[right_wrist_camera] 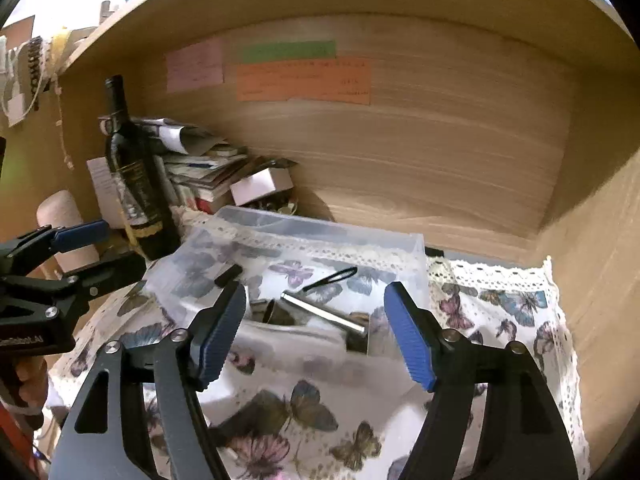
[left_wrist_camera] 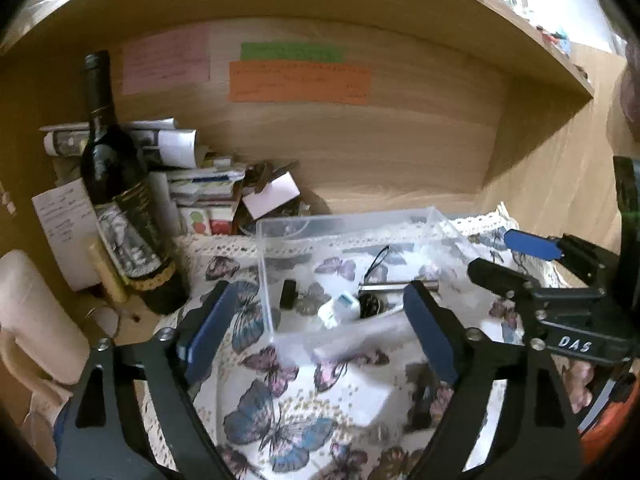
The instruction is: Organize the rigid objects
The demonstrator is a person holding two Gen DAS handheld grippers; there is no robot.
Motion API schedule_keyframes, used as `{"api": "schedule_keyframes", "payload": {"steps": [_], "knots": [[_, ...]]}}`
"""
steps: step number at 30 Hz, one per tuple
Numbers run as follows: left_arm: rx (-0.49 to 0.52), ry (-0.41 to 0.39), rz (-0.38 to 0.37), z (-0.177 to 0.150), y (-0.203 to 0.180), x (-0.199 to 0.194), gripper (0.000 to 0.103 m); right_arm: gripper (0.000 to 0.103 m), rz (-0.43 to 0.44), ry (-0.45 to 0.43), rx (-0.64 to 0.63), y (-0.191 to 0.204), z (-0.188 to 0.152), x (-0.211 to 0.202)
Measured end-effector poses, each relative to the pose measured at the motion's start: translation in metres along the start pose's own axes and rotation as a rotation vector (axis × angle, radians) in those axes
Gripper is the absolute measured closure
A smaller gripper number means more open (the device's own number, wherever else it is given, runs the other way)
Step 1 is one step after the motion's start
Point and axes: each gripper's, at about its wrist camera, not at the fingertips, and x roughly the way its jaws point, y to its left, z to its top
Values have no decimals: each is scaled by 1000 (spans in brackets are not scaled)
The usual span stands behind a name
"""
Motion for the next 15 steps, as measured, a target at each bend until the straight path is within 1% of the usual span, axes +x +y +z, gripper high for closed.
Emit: {"api": "schedule_keyframes", "payload": {"steps": [2,6,10,13,15], "knots": [[2,15,1,-8,2,-3,12,34,4,13,1,3,-7,-3],[-3,55,2,-25,5,-5,11,34,1,58,9,9,-26,1],[-13,104,-8,-41,9,-3,11,34,30,131,47,13,-47,14],[-8,141,0,-53,12,1,11,34,34,199,48,17,-61,25],[-2,153,4,-60,12,1,11,34,39,240,51,20,-69,32]]}}
